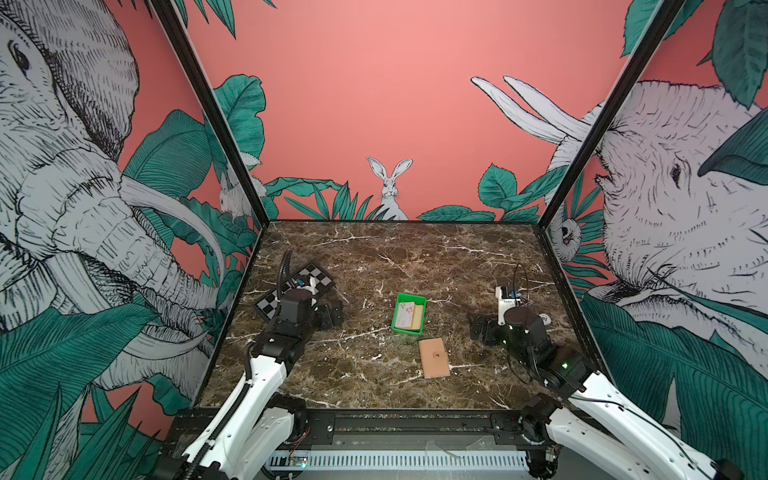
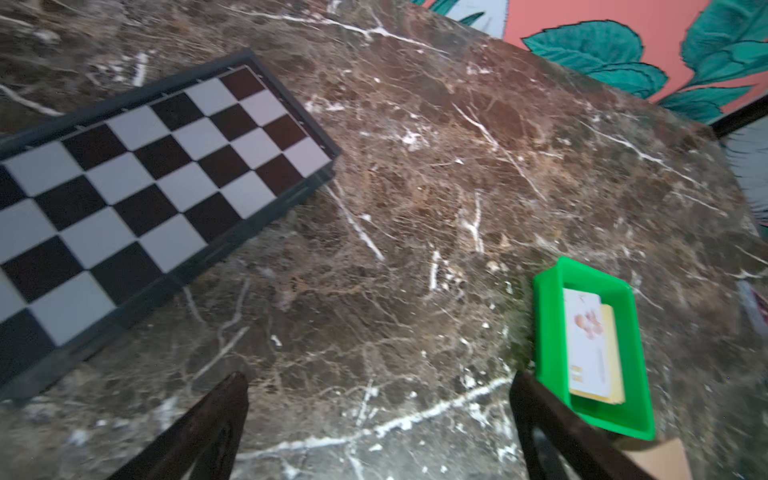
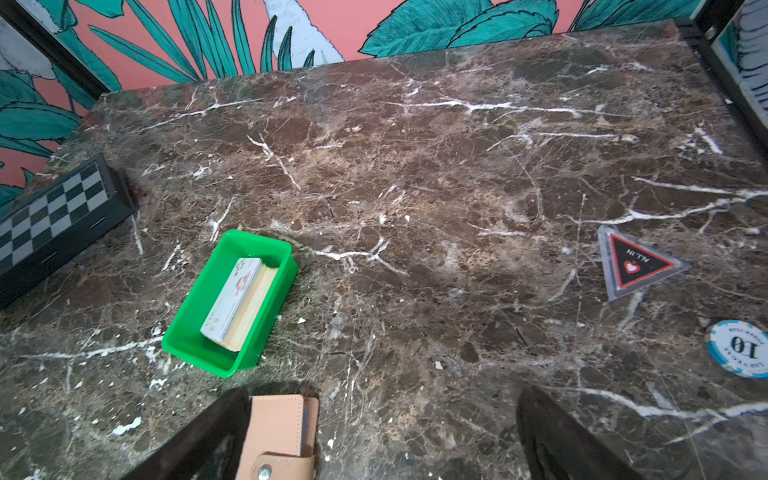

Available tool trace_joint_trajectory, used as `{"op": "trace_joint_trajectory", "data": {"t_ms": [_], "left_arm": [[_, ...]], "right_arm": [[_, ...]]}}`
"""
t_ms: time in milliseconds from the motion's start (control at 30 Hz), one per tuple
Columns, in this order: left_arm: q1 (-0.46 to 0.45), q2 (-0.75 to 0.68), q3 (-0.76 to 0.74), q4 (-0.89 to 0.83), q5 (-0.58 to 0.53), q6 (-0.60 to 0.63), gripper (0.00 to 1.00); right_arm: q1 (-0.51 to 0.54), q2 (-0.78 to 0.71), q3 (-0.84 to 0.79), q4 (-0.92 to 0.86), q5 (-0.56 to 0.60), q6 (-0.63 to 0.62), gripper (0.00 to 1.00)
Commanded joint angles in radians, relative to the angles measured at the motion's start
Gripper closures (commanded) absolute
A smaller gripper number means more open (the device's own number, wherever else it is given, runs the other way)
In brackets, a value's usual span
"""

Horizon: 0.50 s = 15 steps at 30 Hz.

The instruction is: Put the credit cards into the card holder

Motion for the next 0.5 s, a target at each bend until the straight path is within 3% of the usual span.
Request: {"op": "trace_joint_trajectory", "data": {"t_ms": [0, 100, 333, 400, 467], "left_arm": [[0.062, 0.033, 0.000, 0.070, -0.054, 0.079, 0.01], [0.104, 0.084, 0.002, 0.144, -0.054, 0.157, 0.01], [0.130, 0.194, -0.073, 0.433, -0.107, 0.334, 0.01], [0.163, 0.255, -0.049, 0.469, -0.047, 0.364, 0.01], [0.165, 0.308, -0.058, 0.558, -0.057, 0.394, 0.01]], "right_arm": [[-0.040, 0.020, -0.001, 0.069, 0.026, -0.090, 0.02], [-0.087, 0.035, -0.006, 0.099, 0.068, -0.126, 0.02], [-0.301, 0.100, -0.025, 0.198, -0.039, -0.214, 0.02], [-0.357, 0.118, -0.038, 0.236, -0.060, -0.236, 0.02], [-0.401, 0.135, -0.053, 0.280, -0.068, -0.252, 0.02]]}}
